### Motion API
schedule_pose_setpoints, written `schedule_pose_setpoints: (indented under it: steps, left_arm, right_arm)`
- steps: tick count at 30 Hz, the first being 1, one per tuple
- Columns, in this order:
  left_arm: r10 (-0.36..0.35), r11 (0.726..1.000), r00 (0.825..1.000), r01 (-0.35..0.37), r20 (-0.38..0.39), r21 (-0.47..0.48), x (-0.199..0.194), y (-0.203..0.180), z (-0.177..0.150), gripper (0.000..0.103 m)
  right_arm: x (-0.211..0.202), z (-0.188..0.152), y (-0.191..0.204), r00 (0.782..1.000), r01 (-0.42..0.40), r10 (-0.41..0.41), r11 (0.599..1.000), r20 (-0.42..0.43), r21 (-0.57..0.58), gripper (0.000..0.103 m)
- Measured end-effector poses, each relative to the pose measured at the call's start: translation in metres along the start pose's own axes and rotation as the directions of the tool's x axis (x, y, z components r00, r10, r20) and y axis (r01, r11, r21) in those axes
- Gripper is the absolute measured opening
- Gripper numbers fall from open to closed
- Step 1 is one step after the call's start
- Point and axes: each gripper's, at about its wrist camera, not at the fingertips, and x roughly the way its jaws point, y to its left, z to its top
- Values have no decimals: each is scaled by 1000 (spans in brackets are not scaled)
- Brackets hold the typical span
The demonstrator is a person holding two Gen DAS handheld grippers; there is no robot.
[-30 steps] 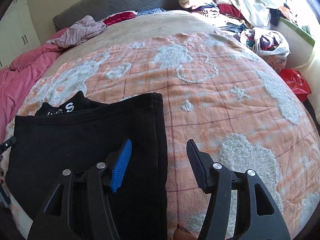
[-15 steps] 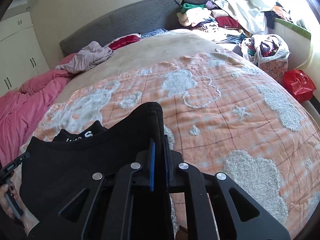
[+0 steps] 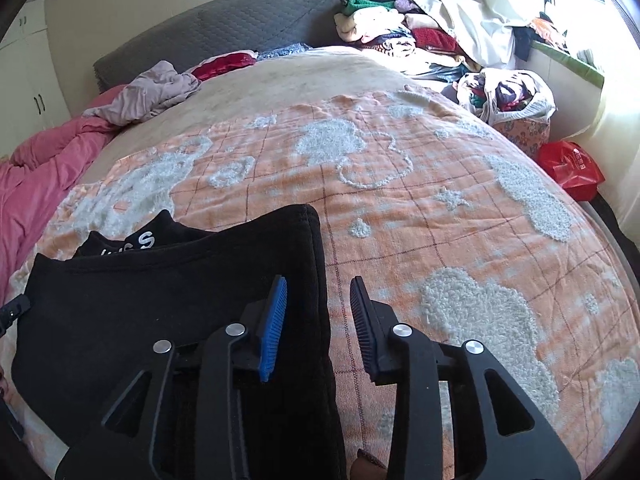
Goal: Fold small clothes
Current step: 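Fold the side edge over the sweatshirt with both tools and open them, then withdraw both open tools from the folded sweatshirt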
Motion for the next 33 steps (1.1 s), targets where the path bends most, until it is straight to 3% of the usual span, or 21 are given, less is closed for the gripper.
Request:
schedule_pose_setpoints:
  steps: [2,7,15,19,22,33]
  left_arm:
    - [-7,1000,1000,7,-1,10,-5,-5,-2,43]
    - [-25,999,1000,26,-12,42,-16,-18,-10,49]
    - [-74,994,993,80,-90,69,-17,-34,-32,54]
    - [-72,995,990,81,-122,65,-12,-38,-47,55]
    - [-74,995,990,82,-120,57,-17,-37,-52,56]
    - [-63,995,992,71,-111,73,-31,-42,-68,60]
  right_arm:
    - [-13,-2,5,999,-2,3,1000,36,-22,41]
    - [-37,-12,28,997,-35,44,990,68,-134,45]
    - [-41,-39,61,989,-150,145,965,-41,-213,46]
    - [-37,-53,70,988,-141,121,958,-93,-249,46]
    - [-27,-63,66,984,-119,84,966,-159,-227,46]
    - [-43,-89,53,983,-121,101,985,-155,-127,47]
